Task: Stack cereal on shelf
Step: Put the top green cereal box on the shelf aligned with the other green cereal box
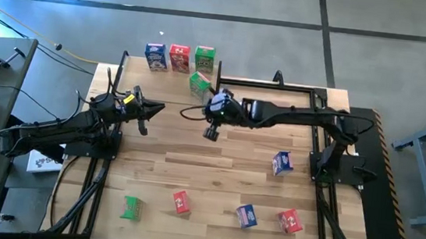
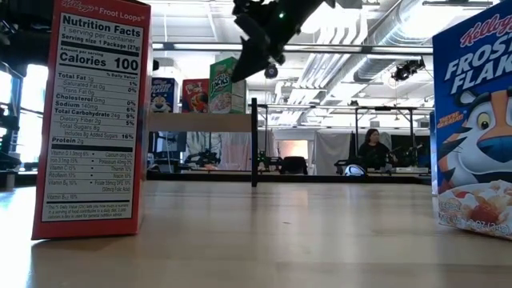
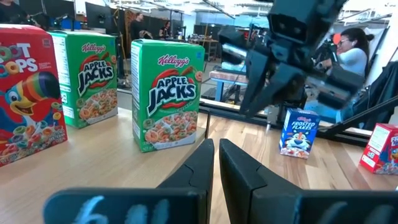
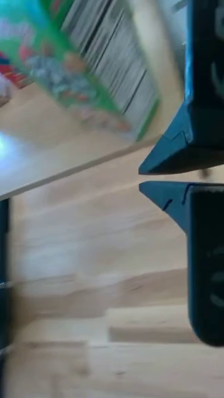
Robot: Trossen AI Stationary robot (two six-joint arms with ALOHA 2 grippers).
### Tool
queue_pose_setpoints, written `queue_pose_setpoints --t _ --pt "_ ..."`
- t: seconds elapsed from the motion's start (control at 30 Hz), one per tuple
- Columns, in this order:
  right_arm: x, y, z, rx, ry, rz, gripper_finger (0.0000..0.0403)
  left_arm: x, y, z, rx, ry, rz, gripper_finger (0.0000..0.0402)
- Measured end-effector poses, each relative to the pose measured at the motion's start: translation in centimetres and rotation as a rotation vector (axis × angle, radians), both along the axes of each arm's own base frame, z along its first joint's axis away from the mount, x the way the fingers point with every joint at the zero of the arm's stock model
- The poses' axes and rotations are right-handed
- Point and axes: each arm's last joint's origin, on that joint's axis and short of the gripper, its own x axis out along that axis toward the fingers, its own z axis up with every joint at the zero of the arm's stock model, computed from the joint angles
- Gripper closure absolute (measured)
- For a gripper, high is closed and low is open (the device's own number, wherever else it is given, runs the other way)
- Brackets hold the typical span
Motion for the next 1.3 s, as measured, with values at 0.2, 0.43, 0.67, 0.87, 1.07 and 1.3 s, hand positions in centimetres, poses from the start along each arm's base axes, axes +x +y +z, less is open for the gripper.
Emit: queue_pose_setpoints --t 0.2,0.43,0.67,0.87,1.07,1.3 --pt "0.6 -0.1 -1.3 0.010 -0.125 0.002 0.0380 0.0 0.0 0.0 0.001 -0.005 0.000 0.0383" --pt "0.4 -3.0 -1.8 0.054 -0.147 -0.106 0.0380 0.0 0.0 0.0 -0.007 -0.008 0.000 0.0383" --pt "0.1 -4.9 -1.8 0.027 -0.160 -0.202 0.0380 0.1 -0.1 0.0 -0.030 -0.009 -0.030 0.0383" --pt "-0.3 -5.3 -1.2 0.004 -0.155 -0.163 0.0380 0.3 0.0 -0.2 -0.052 -0.002 -0.034 0.0383" --pt "0.2 -5.1 -0.9 0.013 -0.193 -0.022 0.0380 0.8 0.3 -0.2 -0.073 -0.018 -0.017 0.0383" --pt "0.1 -7.9 -2.1 -0.022 -0.171 -0.112 0.0380 1.9 1.1 0.3 -0.100 0.027 0.056 0.0383"
